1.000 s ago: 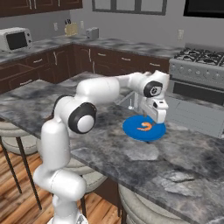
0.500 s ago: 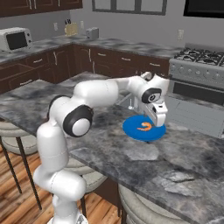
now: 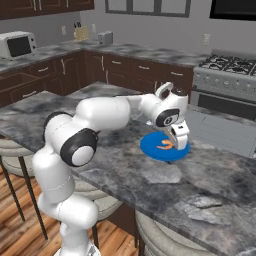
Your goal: Pick up the knife from the drawer and place it on the cutting board. Then place the meat from the plate to the cutting board.
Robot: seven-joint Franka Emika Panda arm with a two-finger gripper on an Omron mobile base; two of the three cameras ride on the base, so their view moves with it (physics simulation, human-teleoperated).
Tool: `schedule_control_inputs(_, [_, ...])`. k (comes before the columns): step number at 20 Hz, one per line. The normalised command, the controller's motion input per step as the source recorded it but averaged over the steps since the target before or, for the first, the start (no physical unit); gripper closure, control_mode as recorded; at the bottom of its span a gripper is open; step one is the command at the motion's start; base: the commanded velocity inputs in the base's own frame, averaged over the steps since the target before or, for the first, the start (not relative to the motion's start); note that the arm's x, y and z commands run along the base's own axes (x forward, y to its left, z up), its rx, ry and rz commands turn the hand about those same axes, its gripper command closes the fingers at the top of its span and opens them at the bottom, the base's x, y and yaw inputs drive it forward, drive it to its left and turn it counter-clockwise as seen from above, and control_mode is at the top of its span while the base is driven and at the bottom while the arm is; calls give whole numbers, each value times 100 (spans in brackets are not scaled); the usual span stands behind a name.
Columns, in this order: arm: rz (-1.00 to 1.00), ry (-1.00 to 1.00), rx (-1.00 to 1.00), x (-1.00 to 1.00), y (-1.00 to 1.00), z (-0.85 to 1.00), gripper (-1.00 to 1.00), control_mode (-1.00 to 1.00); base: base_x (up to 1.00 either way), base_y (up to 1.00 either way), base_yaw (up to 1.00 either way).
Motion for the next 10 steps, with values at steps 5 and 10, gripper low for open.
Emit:
schedule_control_inputs(5, [0, 4, -5, 8, 10, 0, -100, -100, 0, 0, 0])
schedule_control_inputs(10, [0, 0, -1, 5, 0, -9, -100, -100, 0, 0, 0])
